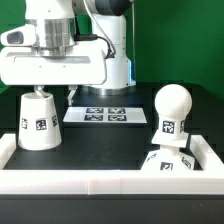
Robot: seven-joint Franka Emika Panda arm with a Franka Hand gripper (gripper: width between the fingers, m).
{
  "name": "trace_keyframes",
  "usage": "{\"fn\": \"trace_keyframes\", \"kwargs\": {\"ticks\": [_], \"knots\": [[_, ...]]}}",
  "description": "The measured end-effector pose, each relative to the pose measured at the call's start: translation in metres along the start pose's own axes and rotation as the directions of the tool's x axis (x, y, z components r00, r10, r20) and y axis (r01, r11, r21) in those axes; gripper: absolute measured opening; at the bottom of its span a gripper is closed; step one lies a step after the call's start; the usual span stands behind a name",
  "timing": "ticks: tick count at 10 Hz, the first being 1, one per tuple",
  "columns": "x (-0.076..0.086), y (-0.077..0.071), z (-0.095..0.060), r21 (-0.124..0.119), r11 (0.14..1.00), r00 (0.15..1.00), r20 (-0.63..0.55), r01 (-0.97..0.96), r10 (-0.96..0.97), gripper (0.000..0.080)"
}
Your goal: Assemble lamp
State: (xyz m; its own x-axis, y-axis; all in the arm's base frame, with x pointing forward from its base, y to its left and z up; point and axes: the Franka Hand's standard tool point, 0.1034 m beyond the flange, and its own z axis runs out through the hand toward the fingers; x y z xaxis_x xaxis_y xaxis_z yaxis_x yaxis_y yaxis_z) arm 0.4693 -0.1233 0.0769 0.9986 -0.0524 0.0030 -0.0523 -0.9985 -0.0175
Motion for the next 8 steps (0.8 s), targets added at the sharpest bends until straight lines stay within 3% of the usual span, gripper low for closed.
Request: {"fn": "trace_keyframes", "kwargs": {"ticks": [1,2,3,7,8], "knots": [[0.0,0.0,0.0,0.0,1.0,1.0,0.0,0.0,0.0,0.0135],[0.001,0.0,-0.001,0.0,1.0,1.0,-0.002,0.001,-0.001,0.0135],[0.001,0.0,-0.001,0.0,1.0,1.0,-0.003,0.001,-0.001,0.0043],[0.002,-0.004,-0.002,0.001,1.0,1.0,-0.004,-0.007,0.007,0.0043],[0.005,-0.018,-0.006,0.009,1.0,1.0,-0.007,-0.016,0.016,0.0043]]}}
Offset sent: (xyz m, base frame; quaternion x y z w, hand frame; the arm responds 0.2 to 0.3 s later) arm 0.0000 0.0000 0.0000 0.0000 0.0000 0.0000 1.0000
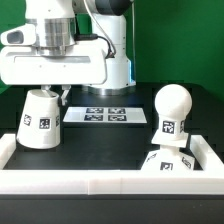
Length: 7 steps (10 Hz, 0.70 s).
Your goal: Assemble lamp
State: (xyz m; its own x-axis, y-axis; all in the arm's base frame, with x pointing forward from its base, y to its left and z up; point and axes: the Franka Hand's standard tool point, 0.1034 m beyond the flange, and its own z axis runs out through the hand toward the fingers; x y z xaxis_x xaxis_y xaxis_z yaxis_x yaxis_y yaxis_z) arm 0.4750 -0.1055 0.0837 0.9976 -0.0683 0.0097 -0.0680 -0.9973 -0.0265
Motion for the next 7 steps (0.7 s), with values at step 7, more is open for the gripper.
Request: {"fn": "trace_keyframes", "kwargs": {"ticks": [7], "knots": [[0.041,-0.082,-0.071,0.084,0.989,0.992,0.036,-0.12,0.117,0.0044]]}}
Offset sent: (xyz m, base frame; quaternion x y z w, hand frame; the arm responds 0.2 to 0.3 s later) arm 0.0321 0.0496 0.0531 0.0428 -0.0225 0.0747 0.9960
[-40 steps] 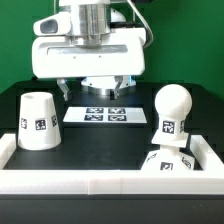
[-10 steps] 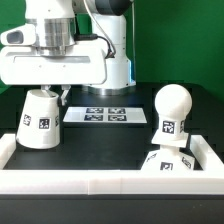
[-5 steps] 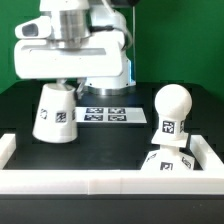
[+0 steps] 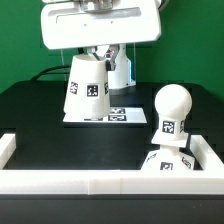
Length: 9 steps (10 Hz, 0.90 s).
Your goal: Assemble lamp
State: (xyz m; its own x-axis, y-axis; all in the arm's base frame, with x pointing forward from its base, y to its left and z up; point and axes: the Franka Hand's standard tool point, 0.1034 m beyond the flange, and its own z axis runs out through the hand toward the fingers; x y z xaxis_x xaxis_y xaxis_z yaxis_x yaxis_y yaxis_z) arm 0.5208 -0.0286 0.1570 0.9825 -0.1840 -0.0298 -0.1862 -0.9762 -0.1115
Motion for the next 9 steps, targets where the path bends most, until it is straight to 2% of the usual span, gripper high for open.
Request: {"fn": "trace_keyframes", "kwargs": {"ticks": [4,5,9], "knots": [[-0.001,-0.002,0.001,0.001,1.0,1.0,0.006,0.0,0.0,0.0044],[0.0,-0.015,-0.006,0.016,1.0,1.0,0.014,-0.011,0.011,0.0044],[0.019,-0.082,-0.049,0.042,0.996,0.996,0.031,-0.081,0.08,0.0044]]}}
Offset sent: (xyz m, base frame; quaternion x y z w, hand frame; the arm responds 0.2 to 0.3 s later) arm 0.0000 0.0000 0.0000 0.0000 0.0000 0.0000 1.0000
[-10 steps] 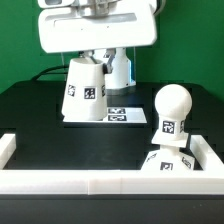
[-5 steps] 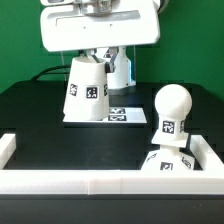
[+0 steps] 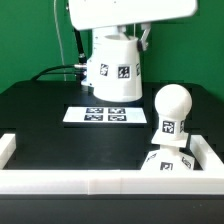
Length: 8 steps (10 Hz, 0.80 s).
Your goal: Assemble lamp
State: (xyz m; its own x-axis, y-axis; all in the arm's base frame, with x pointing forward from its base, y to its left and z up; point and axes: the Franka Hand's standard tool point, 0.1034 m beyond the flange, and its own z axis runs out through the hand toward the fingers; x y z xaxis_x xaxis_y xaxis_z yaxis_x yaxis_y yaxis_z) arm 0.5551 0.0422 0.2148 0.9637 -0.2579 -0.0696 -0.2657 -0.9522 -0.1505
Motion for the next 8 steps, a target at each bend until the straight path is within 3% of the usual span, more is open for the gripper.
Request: {"fn": "trace_keyframes", "kwargs": {"ticks": [3,5,6,8], "knots": [[0.012,-0.048,-0.021,0.015,0.997,0.997,0.003,-0.076,0.076,0.0044],[0.023,-0.075,-0.022,0.018,0.994,0.995,0.002,-0.104,0.104,0.0044],[0.03,-0.086,-0.018,0.016,0.995,0.995,-0.002,-0.101,0.101,0.0044],[0.038,-0.09,0.002,0.01,0.996,0.996,-0.026,-0.084,0.084,0.0044]]}}
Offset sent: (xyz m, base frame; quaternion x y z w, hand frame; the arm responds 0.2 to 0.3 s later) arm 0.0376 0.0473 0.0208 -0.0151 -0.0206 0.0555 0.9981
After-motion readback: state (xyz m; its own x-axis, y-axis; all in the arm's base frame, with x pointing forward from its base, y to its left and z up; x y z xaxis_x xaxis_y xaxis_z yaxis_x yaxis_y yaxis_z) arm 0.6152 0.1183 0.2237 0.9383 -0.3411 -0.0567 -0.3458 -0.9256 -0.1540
